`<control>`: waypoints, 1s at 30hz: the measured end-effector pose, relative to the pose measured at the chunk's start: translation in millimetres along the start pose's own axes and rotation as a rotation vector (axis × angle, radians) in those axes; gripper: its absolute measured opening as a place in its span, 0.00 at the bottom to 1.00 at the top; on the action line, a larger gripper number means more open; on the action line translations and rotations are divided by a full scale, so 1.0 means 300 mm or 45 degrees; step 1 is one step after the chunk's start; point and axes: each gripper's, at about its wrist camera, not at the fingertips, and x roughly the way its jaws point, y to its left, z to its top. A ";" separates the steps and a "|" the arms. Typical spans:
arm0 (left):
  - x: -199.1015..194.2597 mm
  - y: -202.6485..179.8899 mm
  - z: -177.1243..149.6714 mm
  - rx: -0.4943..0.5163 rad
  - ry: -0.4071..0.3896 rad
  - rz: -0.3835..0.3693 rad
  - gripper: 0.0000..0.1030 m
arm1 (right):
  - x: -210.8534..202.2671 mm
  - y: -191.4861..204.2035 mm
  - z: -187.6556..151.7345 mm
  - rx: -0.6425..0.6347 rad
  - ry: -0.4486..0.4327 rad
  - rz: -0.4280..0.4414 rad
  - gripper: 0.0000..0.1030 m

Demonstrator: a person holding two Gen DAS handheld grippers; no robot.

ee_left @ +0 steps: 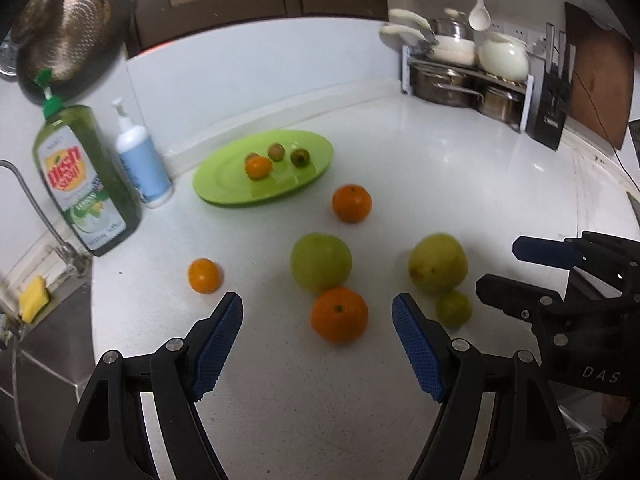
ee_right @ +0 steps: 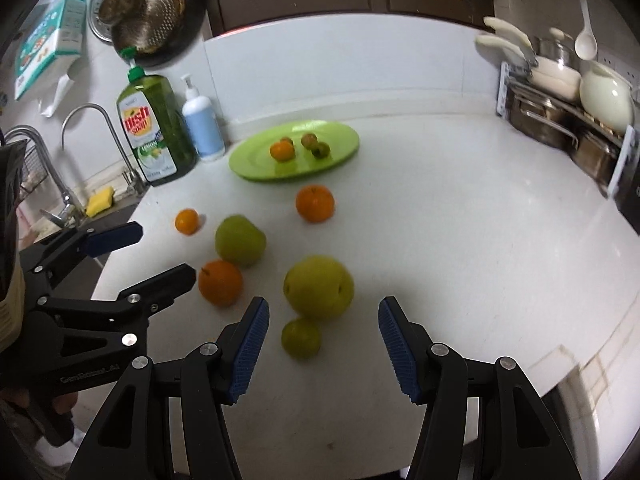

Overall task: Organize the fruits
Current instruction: 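Withdraw both open tools from the plate toward the remaining fruits, then grasp the large orange with the left tool while the right tool grasps a small green fruit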

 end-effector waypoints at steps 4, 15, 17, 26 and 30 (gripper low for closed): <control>0.041 0.005 -0.014 0.007 0.024 -0.035 0.71 | 0.031 0.008 -0.032 0.038 0.032 -0.007 0.56; 0.112 0.016 -0.036 -0.006 0.077 -0.124 0.60 | 0.090 0.030 -0.068 0.071 0.085 0.007 0.48; 0.123 0.014 -0.039 -0.014 0.092 -0.145 0.57 | 0.099 0.034 -0.073 0.069 0.095 0.011 0.46; 0.157 0.000 -0.041 0.000 0.113 -0.156 0.53 | 0.125 0.058 -0.078 0.052 0.112 0.018 0.40; 0.170 0.002 -0.045 -0.031 0.128 -0.164 0.50 | 0.136 0.056 -0.078 0.055 0.121 0.015 0.36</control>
